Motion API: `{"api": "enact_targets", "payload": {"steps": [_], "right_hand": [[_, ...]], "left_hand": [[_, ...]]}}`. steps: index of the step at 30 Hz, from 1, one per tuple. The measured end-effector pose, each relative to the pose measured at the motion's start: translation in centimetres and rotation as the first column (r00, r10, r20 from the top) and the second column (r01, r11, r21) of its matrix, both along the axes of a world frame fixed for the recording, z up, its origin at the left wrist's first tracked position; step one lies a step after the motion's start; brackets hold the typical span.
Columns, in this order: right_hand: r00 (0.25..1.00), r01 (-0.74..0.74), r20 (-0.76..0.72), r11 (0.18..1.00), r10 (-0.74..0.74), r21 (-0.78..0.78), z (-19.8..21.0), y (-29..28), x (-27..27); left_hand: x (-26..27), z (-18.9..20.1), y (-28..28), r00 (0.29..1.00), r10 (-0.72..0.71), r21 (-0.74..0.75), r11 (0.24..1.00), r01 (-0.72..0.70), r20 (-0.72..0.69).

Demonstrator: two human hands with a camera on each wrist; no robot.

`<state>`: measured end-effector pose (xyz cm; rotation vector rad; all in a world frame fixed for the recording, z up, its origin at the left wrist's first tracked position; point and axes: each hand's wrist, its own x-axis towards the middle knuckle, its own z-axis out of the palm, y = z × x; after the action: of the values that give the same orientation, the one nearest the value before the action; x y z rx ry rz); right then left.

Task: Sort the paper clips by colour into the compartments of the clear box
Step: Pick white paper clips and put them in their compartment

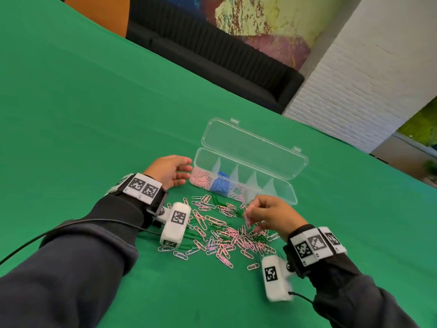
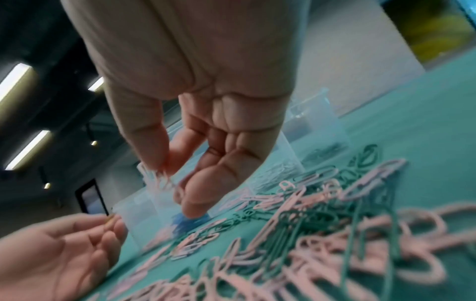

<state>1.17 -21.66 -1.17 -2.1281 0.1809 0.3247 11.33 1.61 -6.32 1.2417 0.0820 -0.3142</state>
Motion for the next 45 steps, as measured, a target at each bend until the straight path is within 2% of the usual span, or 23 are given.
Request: {"api": "enact_targets", "payload": {"steps": [2, 5, 7, 11, 15, 18, 21, 23, 25, 26, 28, 30, 31, 33, 34, 36, 37, 38, 39, 40, 42, 44, 45], "right_hand": [[0.992, 0.123, -0.019, 0.961, -0.122, 0.246, -0.2, -0.3, -0.4], [0.977, 0.214, -0.067, 0.884, -0.205, 0.415, -0.6, -0.4, -0.5], [0.975, 0.223, -0.089, 0.874, -0.205, 0.432, -0.9, -0.3, -0.3], [0.982, 0.185, -0.014, 0.945, -0.188, 0.268, -1.3, -0.2, 0.1], [0.968, 0.245, -0.066, 0.858, -0.242, 0.452, -0.7, 0.2, 0.4], [0.969, 0.243, -0.089, 0.854, -0.229, 0.461, -0.3, 1.2, 1.2], [0.988, 0.118, -0.128, 0.944, -0.082, 0.307, -0.2, 3.0, 2.3], [0.985, -0.12, -0.126, 0.992, 0.115, -0.037, -0.2, 4.1, 2.9], [0.937, -0.35, -0.168, 0.848, 0.307, -0.397, -0.4, 5.3, 3.3], [0.912, -0.409, -0.194, 0.766, 0.362, -0.495, -0.6, 5.9, 3.4], [0.879, -0.467, -0.239, 0.644, 0.413, -0.605, -1.1, 6.9, 3.5], [0.869, -0.479, -0.26, 0.588, 0.421, -0.651, -1.2, 7.1, 3.5], [0.871, -0.48, -0.265, 0.598, 0.414, -0.642, -1.2, 6.8, 3.5], [0.9, -0.434, -0.232, 0.72, 0.368, -0.541, -0.9, 5.8, 3.6], [0.926, -0.376, -0.189, 0.821, 0.326, -0.429, -0.7, 5.2, 3.6], [0.98, -0.175, -0.101, 0.983, 0.169, -0.047, -0.5, 4.2, 3.3], [0.993, -0.059, -0.087, 0.982, 0.076, 0.18, -0.5, 3.9, 3.2], [0.995, 0.038, -0.103, 0.93, -0.001, 0.366, -0.5, 3.8, 3.1], [0.99, 0.11, -0.135, 0.872, -0.052, 0.476, -0.5, 4.0, 3.0], [0.982, 0.158, -0.17, 0.838, -0.079, 0.523, -0.5, 4.3, 2.9], [0.97, 0.183, -0.236, 0.835, -0.065, 0.519, -0.7, 5.4, 2.8], [0.962, 0.139, -0.272, 0.919, -0.036, 0.368, -1.0, 6.7, 3.1], [0.967, 0.053, -0.254, 0.98, -0.004, 0.189, -1.1, 7.4, 3.3]], "left_hand": [[0.0, 0.0, 0.0, 1.0, 0.002, -0.013, 1.0, -0.002, -0.003], [-0.1, -0.1, -0.1, 1.0, 0.008, -0.031, 0.999, -0.008, -0.01], [-0.1, 0.0, -0.1, 1.0, 0.009, -0.037, 0.999, -0.009, -0.012], [0.0, -0.2, 0.0, 1.0, 0.009, -0.045, 0.999, -0.009, -0.013], [0.2, -0.3, -0.1, 1.0, 0.01, -0.052, 0.999, -0.011, -0.016], [0.2, -0.4, -0.1, 0.999, 0.017, -0.072, 0.997, -0.02, -0.031], [0.2, -0.4, -0.1, 1.0, 0.015, -0.07, 0.997, -0.017, -0.026], [0.2, -0.4, -0.1, 0.999, 0.019, -0.075, 0.997, -0.021, -0.028], [0.3, -0.5, -0.1, 0.999, 0.026, -0.082, 0.996, -0.029, -0.038], [0.3, -0.5, -0.2, 0.999, 0.029, -0.084, 0.996, -0.033, -0.042], [0.5, -0.6, -0.2, 0.998, 0.032, -0.085, 0.996, -0.036, -0.045], [0.5, -0.6, -0.1, 0.998, 0.033, -0.082, 0.996, -0.037, -0.046], [0.5, -0.6, -0.2, 0.998, 0.033, -0.08, 0.996, -0.037, -0.046], [0.5, -0.5, -0.1, 0.999, 0.028, -0.076, 0.997, -0.031, -0.044], [0.5, -0.5, -0.1, 0.999, 0.022, -0.074, 0.997, -0.025, -0.041], [0.6, -0.6, -0.1, 0.999, 0.01, -0.07, 0.997, -0.012, -0.035], [0.6, -0.6, 0.0, 0.999, 0.007, -0.069, 0.998, -0.009, -0.033], [0.6, -0.6, 0.0, 0.999, 0.006, -0.069, 0.998, -0.008, -0.032], [0.6, -0.6, 0.0, 0.999, 0.007, -0.068, 0.998, -0.009, -0.032], [0.6, -0.6, -0.1, 0.999, 0.009, -0.069, 0.998, -0.011, -0.033], [0.5, -0.5, -0.1, 0.999, 0.015, -0.07, 0.997, -0.017, -0.035], [0.5, -0.5, -0.1, 0.999, 0.019, -0.065, 0.998, -0.021, -0.033], [0.5, -0.5, -0.1, 0.999, 0.022, -0.06, 0.998, -0.024, -0.033]]}}
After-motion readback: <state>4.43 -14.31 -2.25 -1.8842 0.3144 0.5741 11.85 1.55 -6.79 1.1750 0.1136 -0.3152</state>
